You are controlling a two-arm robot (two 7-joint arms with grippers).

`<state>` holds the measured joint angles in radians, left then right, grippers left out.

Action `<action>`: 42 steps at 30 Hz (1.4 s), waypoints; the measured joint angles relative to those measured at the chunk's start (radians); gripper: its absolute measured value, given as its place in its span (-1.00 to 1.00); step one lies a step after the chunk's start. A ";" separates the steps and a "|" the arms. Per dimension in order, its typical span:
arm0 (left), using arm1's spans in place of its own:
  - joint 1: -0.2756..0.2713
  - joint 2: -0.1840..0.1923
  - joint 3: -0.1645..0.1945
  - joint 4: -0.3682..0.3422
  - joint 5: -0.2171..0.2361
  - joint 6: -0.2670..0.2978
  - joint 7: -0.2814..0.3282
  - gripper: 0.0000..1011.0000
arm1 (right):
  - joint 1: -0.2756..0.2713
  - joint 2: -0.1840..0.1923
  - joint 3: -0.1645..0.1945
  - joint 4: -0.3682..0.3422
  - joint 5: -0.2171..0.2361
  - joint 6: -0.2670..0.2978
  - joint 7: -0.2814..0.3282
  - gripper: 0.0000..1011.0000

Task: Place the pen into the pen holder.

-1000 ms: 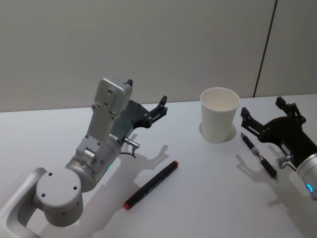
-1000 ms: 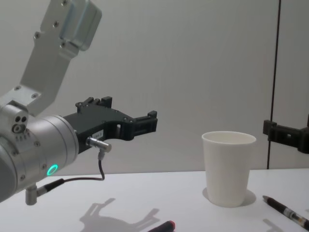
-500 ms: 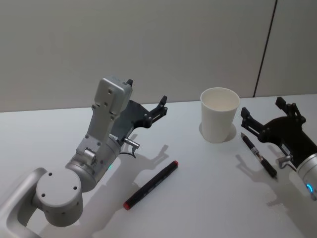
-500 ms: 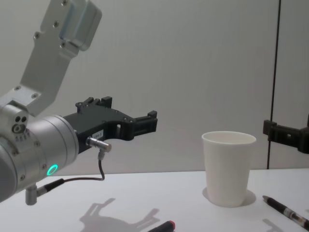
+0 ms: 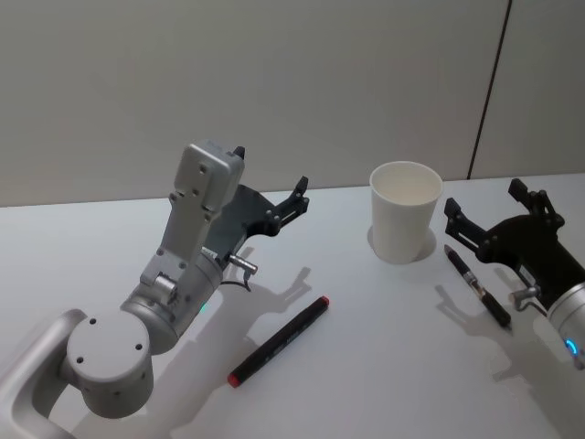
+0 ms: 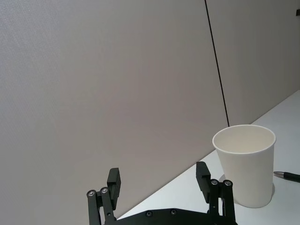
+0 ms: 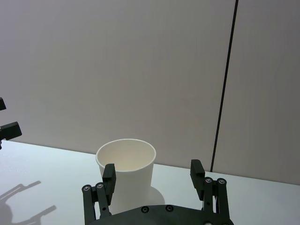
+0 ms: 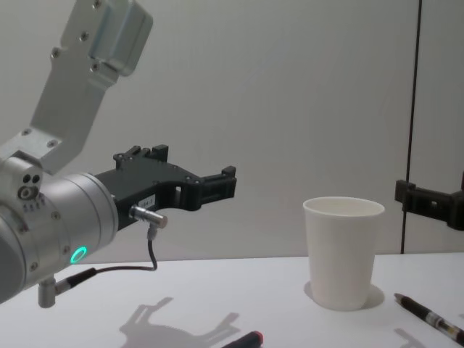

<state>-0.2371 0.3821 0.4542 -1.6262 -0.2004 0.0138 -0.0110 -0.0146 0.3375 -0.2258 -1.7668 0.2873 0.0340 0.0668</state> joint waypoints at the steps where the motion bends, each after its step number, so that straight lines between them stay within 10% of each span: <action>1: 0.000 0.000 0.000 0.000 0.000 0.000 0.000 0.98 | 0.000 0.000 0.000 0.000 0.000 0.000 0.000 0.98; 42: 0.000 0.000 0.000 0.000 0.000 0.000 0.000 0.98 | -0.009 0.020 0.019 -0.022 -0.014 0.053 -0.018 0.98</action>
<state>-0.2371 0.3821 0.4542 -1.6262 -0.2003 0.0139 -0.0109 -0.0236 0.3570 -0.2068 -1.7892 0.2736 0.0868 0.0484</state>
